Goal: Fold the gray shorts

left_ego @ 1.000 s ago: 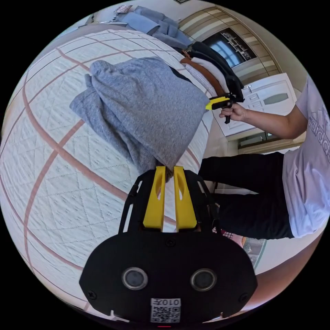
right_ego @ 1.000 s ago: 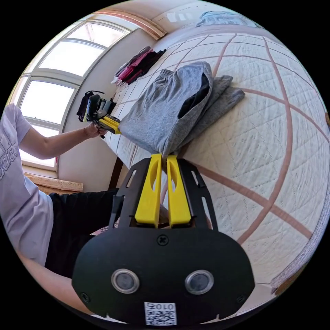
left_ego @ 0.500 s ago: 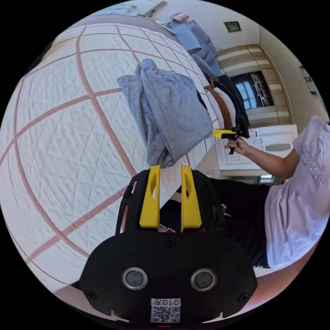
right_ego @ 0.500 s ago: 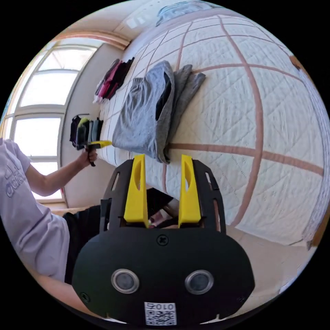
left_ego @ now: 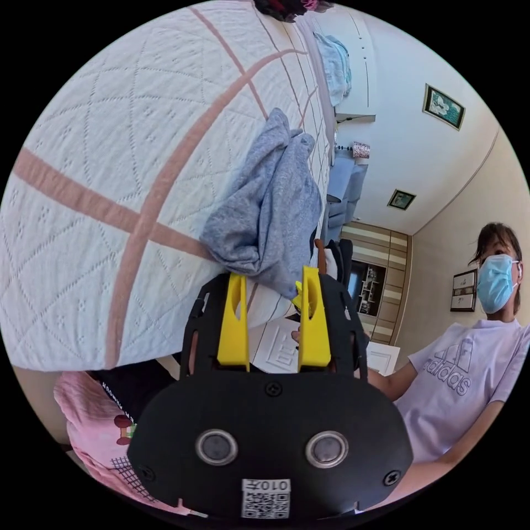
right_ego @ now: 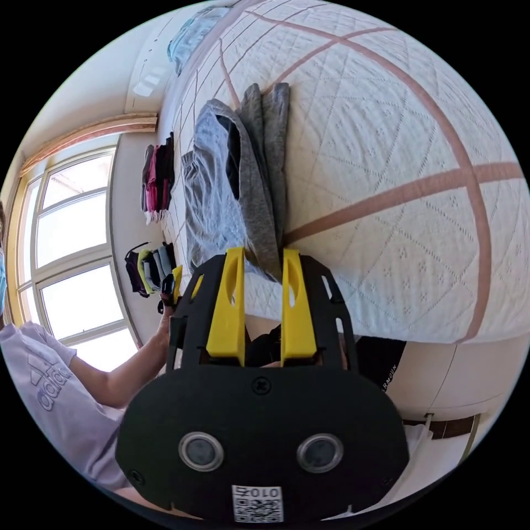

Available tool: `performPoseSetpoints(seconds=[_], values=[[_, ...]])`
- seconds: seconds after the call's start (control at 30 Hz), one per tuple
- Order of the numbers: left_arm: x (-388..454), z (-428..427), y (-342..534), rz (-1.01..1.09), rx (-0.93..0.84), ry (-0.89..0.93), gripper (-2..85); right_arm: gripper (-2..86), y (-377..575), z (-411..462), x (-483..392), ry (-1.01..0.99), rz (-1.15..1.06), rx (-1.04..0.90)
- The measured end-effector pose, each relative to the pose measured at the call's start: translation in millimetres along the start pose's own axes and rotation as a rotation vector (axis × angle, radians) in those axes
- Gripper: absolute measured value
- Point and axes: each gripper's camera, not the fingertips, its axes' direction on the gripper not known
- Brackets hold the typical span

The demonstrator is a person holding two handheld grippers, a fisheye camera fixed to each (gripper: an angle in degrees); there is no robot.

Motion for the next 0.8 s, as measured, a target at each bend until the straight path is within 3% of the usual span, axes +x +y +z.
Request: performPoseSetpoints(seconds=[0.1, 0.27, 0.47, 0.57, 0.73, 0.8], values=[[-3, 0, 5, -0.017, -0.037, -0.116, 17.2, 11.0, -16, -6, 12, -0.043, 0.031, -0.044], [-28, -16, 11, -0.069, 0.058, -0.072, 17.7, 7.7, -39, -17, 43, -0.169, 0.082, -0.108], [-37, -17, 5, -0.086, 0.060, -0.136, 17.6, 5.1, -55, -51, 12, -0.116, 0.040, -0.195], [-53, -19, 13, -0.176, 0.131, -0.056, 17.3, 5.0, -64, -70, 12, -0.355, 0.022, -0.194], [-94, -14, 44, -0.388, 0.328, 0.252, 16.3, 5.0, -80, -98, 14, -0.494, 0.004, -0.211], [-101, -9, 46, -0.391, 0.363, 0.296, 15.7, 5.0, -86, -107, 10, -0.488, -0.016, -0.235]])
